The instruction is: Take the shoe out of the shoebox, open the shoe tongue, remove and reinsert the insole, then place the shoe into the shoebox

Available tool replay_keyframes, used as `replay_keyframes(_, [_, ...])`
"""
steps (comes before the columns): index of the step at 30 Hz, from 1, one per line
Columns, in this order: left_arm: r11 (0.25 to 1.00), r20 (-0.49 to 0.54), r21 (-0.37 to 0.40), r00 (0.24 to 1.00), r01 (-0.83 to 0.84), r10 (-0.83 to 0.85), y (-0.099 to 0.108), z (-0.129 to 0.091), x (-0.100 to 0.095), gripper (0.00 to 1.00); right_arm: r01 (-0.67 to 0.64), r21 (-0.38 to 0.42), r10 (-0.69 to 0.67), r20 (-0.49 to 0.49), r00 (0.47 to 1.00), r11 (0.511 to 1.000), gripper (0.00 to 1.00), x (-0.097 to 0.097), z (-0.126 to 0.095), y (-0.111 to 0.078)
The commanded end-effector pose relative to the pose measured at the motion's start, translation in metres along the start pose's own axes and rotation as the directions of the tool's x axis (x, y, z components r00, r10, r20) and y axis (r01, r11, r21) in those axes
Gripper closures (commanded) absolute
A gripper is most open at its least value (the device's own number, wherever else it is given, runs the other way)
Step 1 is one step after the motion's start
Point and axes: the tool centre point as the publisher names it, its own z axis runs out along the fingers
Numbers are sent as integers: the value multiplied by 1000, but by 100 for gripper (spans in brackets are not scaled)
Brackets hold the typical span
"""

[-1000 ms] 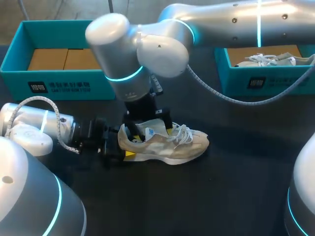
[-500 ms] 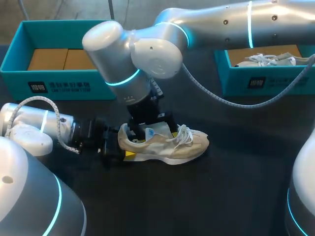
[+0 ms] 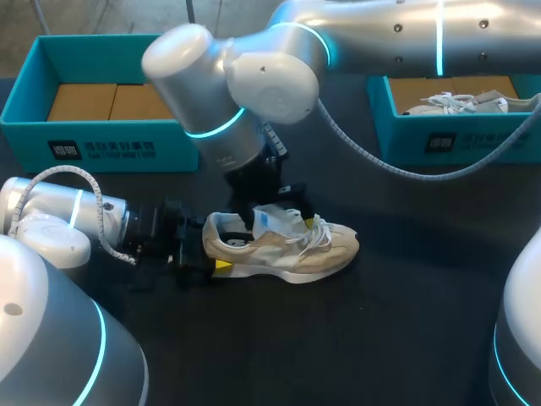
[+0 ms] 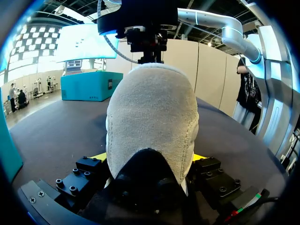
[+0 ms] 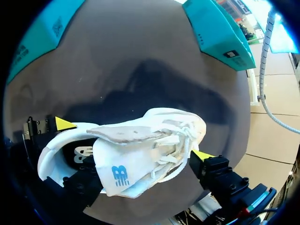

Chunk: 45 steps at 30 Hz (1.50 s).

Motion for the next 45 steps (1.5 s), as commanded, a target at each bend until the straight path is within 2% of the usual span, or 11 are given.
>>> replay_keyframes(1, [1000,0,-1,1000,1,-1,0,-1,0,100,-16,-8,15,-21,1000,1000,50,-13,-5,-1])
replay_keyframes(5, [1000,0,-1,1000,1,-1,0,-1,0,100,-23,-10,22,-24,999,1000,62,-16,-7,2])
replay_keyframes(14, [1000,0,-1,1000,1,-1,0,-1,0,100,-55,-12,55,-48,997,998,71,-31,-4,6])
replay_keyframes(21, [1000,0,-1,1000,1,-1,0,-1,0,100,-89,2,89,-49,995,996,62,-48,1,8])
replay_keyframes(26, [1000,0,-1,1000,1,-1,0,-1,0,100,-108,6,108,-58,992,994,66,-57,5,8])
replay_keyframes(33, [1000,0,-1,1000,1,-1,0,-1,0,100,-111,10,112,-62,992,994,82,-61,8,8])
replay_keyframes(34, [1000,0,-1,1000,1,-1,0,-1,0,100,-114,13,115,-65,991,993,97,-62,9,8])
replay_keyframes(35, [1000,0,-1,1000,1,-1,0,-1,0,100,-115,15,116,-67,991,993,100,-63,10,8])
replay_keyframes(45, [1000,0,-1,1000,1,-1,0,-1,0,100,-96,50,99,-75,992,994,100,-66,22,7])
